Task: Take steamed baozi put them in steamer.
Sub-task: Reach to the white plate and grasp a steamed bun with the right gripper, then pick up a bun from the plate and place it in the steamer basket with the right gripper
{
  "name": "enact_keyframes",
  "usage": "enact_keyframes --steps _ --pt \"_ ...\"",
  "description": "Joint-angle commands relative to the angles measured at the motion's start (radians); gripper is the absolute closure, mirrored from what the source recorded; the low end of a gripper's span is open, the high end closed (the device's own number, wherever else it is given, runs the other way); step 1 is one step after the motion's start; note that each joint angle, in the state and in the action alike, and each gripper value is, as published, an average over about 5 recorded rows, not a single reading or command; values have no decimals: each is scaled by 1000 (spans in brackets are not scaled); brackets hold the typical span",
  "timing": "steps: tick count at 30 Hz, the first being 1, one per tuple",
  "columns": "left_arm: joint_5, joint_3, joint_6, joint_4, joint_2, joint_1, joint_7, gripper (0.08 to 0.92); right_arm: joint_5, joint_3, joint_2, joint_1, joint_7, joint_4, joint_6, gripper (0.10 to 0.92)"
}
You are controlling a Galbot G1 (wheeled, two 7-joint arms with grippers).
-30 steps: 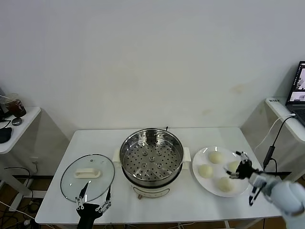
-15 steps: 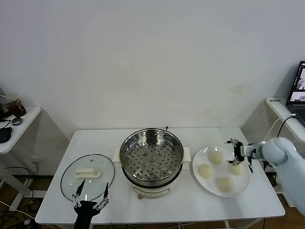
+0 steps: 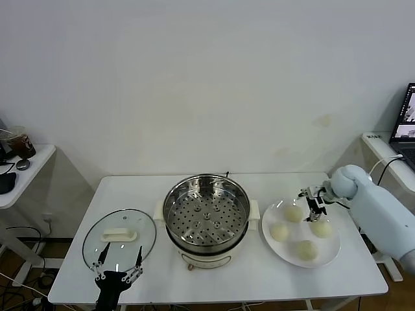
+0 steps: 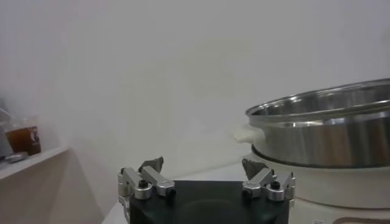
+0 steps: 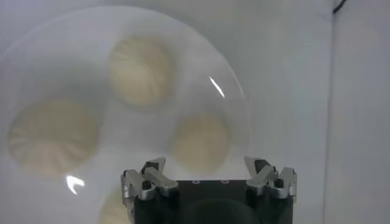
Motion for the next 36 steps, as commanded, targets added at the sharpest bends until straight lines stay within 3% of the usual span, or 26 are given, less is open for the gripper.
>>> enact_keyframes --steps 1,18,21,29,36 --pt "3 -5 -1 2 -1 -1 0 177 -15 -125 74 91 -21 -114 -13 203" --pt "7 -19 -13 9 -4 -9 0 177 -49 -128 120 86 -10 -150 -44 208" --pt "6 -20 -14 6 -5 -8 0 177 -50 -132 115 86 -14 -146 -46 245" --pt "6 -23 -17 3 -6 -3 -1 177 -17 -146 87 90 -18 -105 -49 439" --pt "7 -22 -16 -8 -5 1 0 177 110 -195 6 162 -31 20 -65 464"
